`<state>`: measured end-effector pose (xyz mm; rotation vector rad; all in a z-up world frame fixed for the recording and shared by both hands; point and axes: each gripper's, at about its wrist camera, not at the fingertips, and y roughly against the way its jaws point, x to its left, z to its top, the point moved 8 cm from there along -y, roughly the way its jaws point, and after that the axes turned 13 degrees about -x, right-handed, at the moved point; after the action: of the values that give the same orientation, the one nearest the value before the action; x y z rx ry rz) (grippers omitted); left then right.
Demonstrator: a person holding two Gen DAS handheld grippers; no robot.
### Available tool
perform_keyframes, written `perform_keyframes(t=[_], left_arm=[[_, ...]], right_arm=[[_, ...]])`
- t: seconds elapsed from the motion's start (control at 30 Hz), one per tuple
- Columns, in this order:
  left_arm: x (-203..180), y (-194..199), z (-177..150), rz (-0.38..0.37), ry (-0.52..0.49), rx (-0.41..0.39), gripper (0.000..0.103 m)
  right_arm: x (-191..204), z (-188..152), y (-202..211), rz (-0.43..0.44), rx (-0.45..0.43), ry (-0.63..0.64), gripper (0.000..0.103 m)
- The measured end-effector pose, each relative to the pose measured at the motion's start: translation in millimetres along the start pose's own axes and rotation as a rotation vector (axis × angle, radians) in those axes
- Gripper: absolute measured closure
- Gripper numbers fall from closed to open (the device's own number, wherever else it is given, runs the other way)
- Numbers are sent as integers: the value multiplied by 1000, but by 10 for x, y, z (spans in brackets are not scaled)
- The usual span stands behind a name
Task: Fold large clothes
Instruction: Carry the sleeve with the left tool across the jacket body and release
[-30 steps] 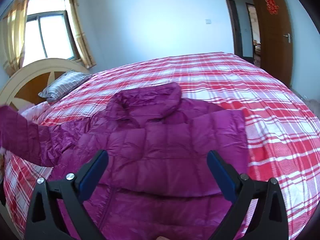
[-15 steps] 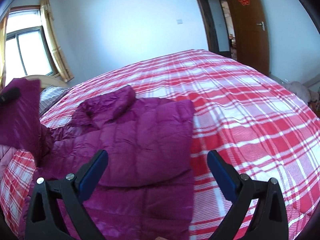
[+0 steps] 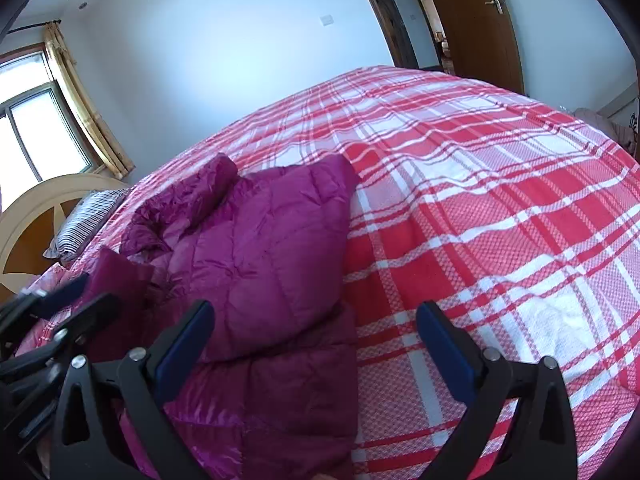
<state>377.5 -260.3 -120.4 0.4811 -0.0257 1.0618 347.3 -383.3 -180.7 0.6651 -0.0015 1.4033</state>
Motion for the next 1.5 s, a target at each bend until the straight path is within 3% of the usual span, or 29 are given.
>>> perform_keyframes(t=[0.13, 0.23, 0.33, 0.43, 0.53, 0.6, 0.67, 0.8, 0.9, 1.0, 1.17, 1.27, 1.37, 1.5], left_arm=[[161, 110, 190, 31, 16, -56, 27], [539, 179, 164, 102, 38, -54, 27], [1110, 167, -26, 215, 29, -20, 27], [1757, 33, -306, 377, 9, 42, 27], [2167, -164, -541, 465, 52, 109, 27], [2277, -330, -662, 458, 98, 153, 27], [2291, -465, -732, 457, 129, 180, 27], [2139, -653, -861, 478, 36, 207, 27], [2151, -761, -1023, 478, 62, 235, 27], [2189, -803, -1051, 470, 91, 240, 26], [2184, -872, -1048, 474, 85, 244, 26], [2168, -893, -1044, 473, 72, 248, 26], [2158, -913, -1061, 479, 70, 261, 26], [2247, -703, -892, 498, 143, 208, 26]], right_arm=[[-10, 3, 24, 6, -10, -3, 0], [-33, 15, 49, 16, -21, -24, 0], [-44, 99, 154, 21, -67, -35, 0], [60, 179, 267, -3, -67, 7, 4], [459, 265, 350, 68, -56, 51, 9], [860, 273, 318, 133, -24, 122, 18], [1188, 232, 185, 179, 26, 169, 20], [1515, 74, -167, 152, 67, 273, 24], [1591, -174, -436, 145, 123, 319, 38], [1511, -311, -564, 110, 129, 349, 40], [1352, -289, -677, 51, 141, 350, 42], [1298, -248, -717, 31, 148, 355, 54], [1266, -224, -730, 23, 153, 347, 56], [1324, -86, -514, -7, 105, 309, 38]])
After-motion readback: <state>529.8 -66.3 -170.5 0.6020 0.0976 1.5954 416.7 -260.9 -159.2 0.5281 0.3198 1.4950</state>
